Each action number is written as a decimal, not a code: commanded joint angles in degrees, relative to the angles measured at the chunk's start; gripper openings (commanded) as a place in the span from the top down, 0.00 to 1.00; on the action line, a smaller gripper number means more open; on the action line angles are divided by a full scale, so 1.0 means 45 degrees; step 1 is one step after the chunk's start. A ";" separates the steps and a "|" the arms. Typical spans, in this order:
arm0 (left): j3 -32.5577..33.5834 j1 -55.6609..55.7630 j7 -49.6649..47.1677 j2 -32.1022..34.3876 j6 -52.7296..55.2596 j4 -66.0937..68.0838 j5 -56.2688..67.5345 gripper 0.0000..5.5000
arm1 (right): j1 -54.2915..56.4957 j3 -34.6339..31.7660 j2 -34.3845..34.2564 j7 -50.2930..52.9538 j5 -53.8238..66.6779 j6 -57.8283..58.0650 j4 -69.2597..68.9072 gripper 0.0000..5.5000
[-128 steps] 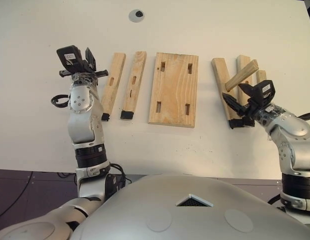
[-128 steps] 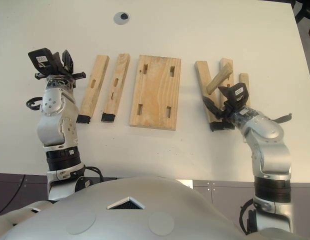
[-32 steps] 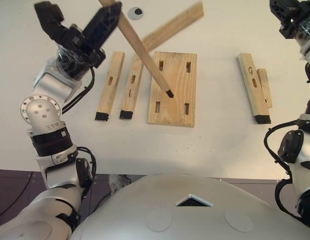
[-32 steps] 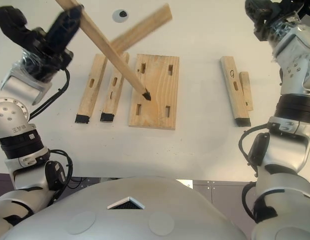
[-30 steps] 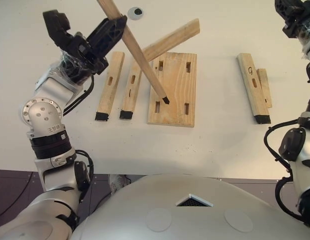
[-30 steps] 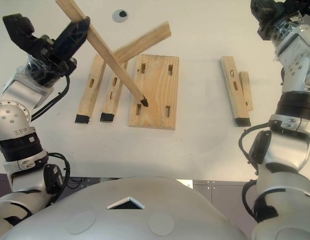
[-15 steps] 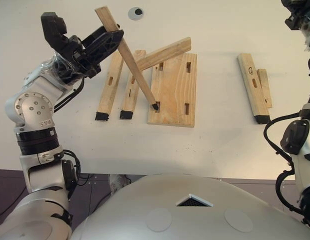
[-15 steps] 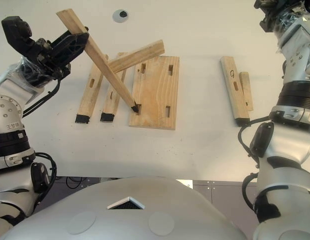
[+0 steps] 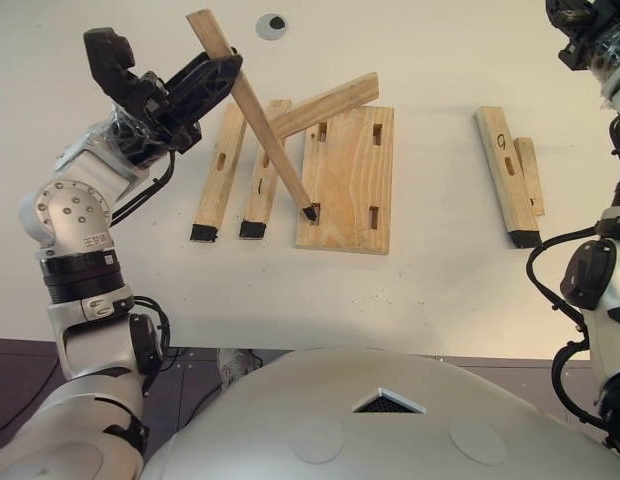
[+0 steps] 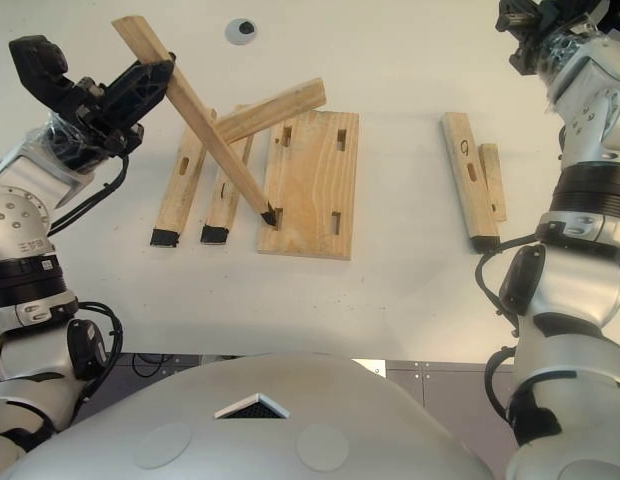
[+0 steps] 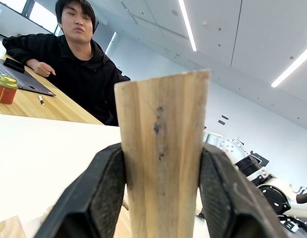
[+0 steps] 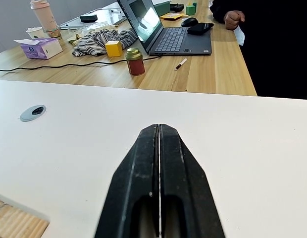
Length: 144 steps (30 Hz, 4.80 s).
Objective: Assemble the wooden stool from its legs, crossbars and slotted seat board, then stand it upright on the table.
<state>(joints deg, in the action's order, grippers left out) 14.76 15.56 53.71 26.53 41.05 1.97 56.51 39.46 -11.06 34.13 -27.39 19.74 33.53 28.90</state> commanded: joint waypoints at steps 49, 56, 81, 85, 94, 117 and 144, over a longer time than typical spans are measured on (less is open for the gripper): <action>-0.2692 -0.0966 0.1231 0.4396 -0.2830 -0.4756 -0.4337 0.64 | -0.1508 -0.0544 -0.1024 0.0522 0.0104 0.0930 -0.1941 1.00; -0.2896 -0.1198 0.0803 0.4206 -0.3474 -0.5203 -0.4938 0.64 | -0.1689 -0.0604 -0.1042 0.0564 0.0139 0.0893 -0.2140 1.00; -0.5788 0.2591 0.0824 0.3608 -0.0387 -0.3007 -0.5859 0.64 | -0.2383 -0.1029 -0.1676 0.1173 0.0284 0.0874 -0.2703 1.00; -0.6555 0.2230 0.1027 0.3399 -0.0943 -0.1876 -0.6564 0.64 | -0.2512 -0.1031 -0.1748 0.1238 0.0287 0.0857 -0.2790 1.00; -0.8425 0.1671 0.1998 0.3731 -0.2827 0.0462 -0.8112 0.64 | -0.2749 -0.1017 -0.1761 0.1218 0.0307 0.0839 -0.2976 1.00; -0.6429 0.1227 0.3983 0.3754 -0.3329 -0.0062 -0.5061 0.64 | -0.1941 -0.0767 -0.1625 0.1076 0.0064 0.0557 -0.2219 1.00; -0.3317 -0.2435 -0.6788 0.0562 0.5388 -0.6359 -0.6334 0.36 | -0.4764 -0.2286 -0.3086 0.3226 0.0380 0.0279 -0.4805 1.00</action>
<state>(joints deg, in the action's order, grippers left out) -0.33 4.94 26.26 30.25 62.06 -26.09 29.01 17.73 -21.41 20.74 -13.31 20.86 34.77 7.31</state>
